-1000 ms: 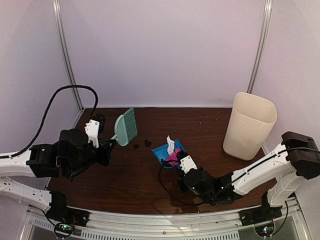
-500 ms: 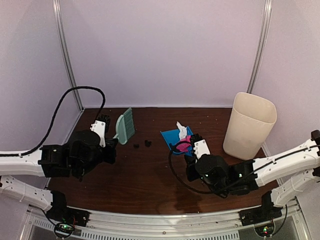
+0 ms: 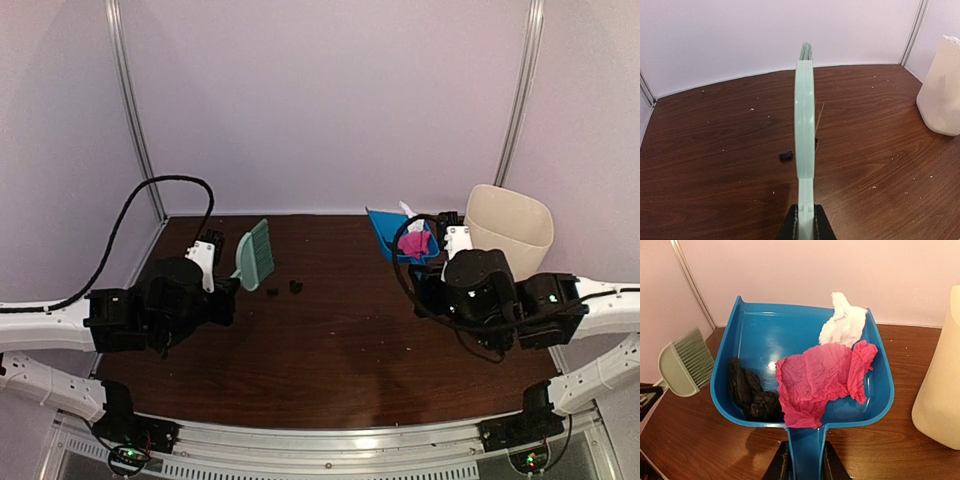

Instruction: Sweep away the paper scraps from the table

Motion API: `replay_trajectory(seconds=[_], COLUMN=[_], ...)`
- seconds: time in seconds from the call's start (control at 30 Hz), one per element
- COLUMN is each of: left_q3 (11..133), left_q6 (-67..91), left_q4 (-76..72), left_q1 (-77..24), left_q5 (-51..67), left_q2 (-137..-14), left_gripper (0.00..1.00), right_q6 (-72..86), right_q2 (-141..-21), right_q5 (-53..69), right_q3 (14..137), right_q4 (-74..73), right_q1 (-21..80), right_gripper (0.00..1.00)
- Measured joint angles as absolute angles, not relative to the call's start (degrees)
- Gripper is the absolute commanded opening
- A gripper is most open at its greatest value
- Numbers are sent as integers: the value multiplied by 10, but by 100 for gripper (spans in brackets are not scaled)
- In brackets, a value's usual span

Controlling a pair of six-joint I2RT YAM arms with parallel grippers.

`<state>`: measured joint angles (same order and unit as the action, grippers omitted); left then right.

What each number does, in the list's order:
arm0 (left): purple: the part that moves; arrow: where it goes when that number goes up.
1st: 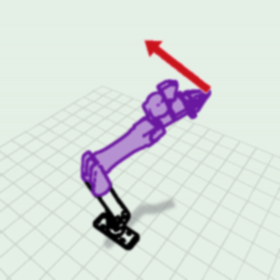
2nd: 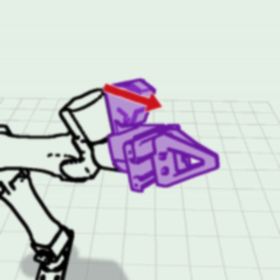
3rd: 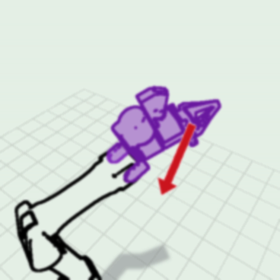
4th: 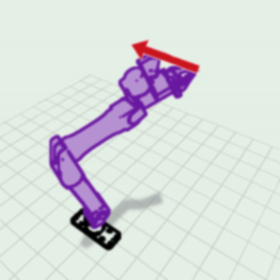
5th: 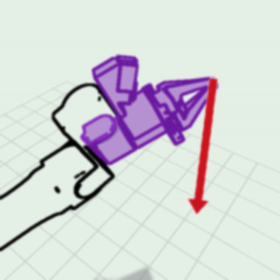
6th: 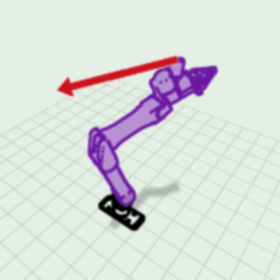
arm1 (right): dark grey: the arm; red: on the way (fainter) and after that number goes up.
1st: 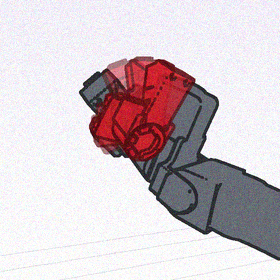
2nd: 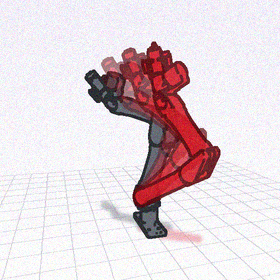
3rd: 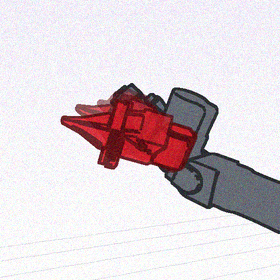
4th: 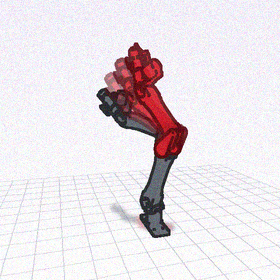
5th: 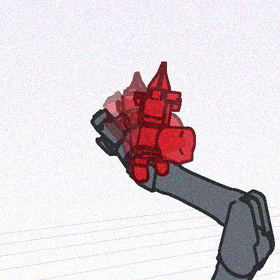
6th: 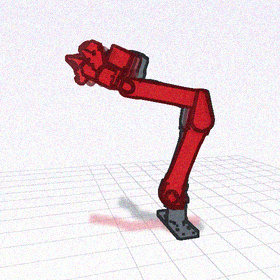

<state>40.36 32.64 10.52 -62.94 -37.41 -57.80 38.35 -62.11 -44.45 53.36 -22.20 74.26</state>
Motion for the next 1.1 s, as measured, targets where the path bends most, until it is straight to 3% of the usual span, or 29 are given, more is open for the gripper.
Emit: replay_trajectory(seconds=[0.43,0.7,1.1], left_q3=[400,400,398], left_q6=[324,324,324], left_q4=[103,103,102], left_q1=[-627,-626,-626], left_q5=[-354,-346,-337], left_q2=[-578,-578,-577], left_gripper=[0,0,0], right_q6=[384,366,467], right_q2=[-509,-477,-449], right_q5=[-366,-189,87], right_q3=[594,594,561], right_q4=[-310,-293,-201], right_q1=[536,340,145], right_gripper=[0,0,0])
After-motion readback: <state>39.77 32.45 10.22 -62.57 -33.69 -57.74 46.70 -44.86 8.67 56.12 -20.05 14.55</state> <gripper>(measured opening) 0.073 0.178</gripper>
